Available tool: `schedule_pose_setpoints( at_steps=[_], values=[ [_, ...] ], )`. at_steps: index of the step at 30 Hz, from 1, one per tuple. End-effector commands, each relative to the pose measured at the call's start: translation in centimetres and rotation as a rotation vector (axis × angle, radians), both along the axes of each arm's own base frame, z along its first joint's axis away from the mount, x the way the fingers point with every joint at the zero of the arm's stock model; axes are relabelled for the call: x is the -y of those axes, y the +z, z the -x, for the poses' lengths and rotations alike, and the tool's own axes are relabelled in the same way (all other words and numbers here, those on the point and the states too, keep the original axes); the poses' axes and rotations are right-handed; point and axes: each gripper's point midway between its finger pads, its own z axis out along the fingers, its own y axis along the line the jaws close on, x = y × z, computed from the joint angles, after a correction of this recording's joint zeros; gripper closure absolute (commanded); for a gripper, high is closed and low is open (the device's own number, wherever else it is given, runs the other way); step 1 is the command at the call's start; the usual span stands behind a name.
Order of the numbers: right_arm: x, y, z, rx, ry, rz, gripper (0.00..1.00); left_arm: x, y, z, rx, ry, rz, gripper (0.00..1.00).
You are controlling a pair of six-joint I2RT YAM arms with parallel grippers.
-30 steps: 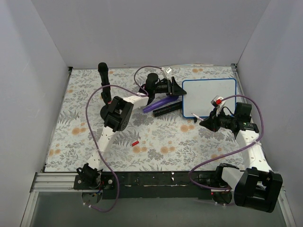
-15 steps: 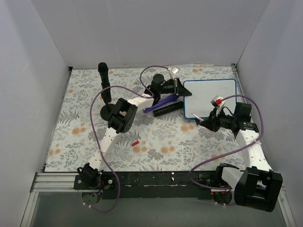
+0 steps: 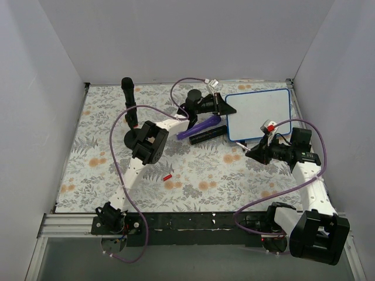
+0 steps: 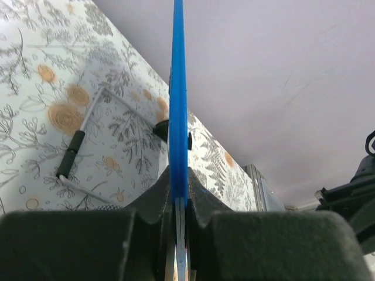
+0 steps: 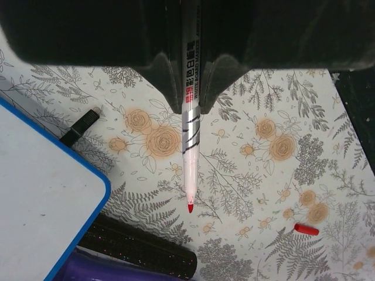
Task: Write a sentence on the whiteboard
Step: Pick up the whiteboard from the whiteboard stand, then hold the whiteboard at the center of the board.
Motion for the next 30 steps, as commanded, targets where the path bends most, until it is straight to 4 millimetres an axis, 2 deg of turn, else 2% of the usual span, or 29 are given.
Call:
schedule_pose_setpoints(
  at_steps=[1,2,8,11,12,13,17,18,20,22,24,27,30],
  values=[
    [-0.7,2.6,0.4,0.083,0.066,-0.03,0.99,-2.0,14.8,-0.5,0.278,0.091,0.192,1.0],
    [-0.8,2.7,0.5,0.092,0.072,-0.029,0.99,-2.2,15.7,-0.5,0.29,0.095,0.201,1.0],
    [-1.3,3.5,1.4,0.128,0.122,-0.048,0.99,-3.4,17.8,0.8,0.321,0.111,0.225,1.0],
    [-1.7,4.2,2.4,0.16,0.168,-0.06,0.99,-4.8,19.0,2.5,0.352,0.143,0.227,1.0],
    [-1.8,4.7,2.7,0.179,0.183,-0.062,0.99,-5.6,18.8,3.3,0.343,0.165,0.219,1.0],
    [-2.1,5.1,3.1,0.225,0.22,-0.069,0.99,-6.2,19.8,4.1,0.37,0.175,0.236,1.0],
    [-2.3,6.0,4.4,0.246,0.241,-0.068,0.99,-8.5,20.4,6.8,0.391,0.216,0.222,1.0],
    [-2.3,6.2,4.5,0.243,0.239,-0.063,0.99,-9.5,20.8,7.9,0.397,0.227,0.22,1.0],
    [-2.3,7.2,5.0,0.245,0.244,-0.048,0.99,-10.3,21.0,9.3,0.408,0.229,0.212,1.0],
    [-2.1,8.5,5.0,0.277,0.246,-0.014,0.99,-11.8,20.9,11.0,0.407,0.244,0.193,1.0],
    [-2.0,9.0,5.4,0.262,0.24,-0.005,0.99,-12.7,19.9,12.1,0.404,0.26,0.162,1.0],
    [-1.9,9.8,5.8,0.253,0.234,0.008,0.99,-15.2,19.1,15.1,0.405,0.279,0.143,1.0],
    [-1.9,10.6,6.3,0.255,0.235,0.021,0.99,-17.5,17.4,18.1,0.377,0.296,0.136,1.0]
  ],
)
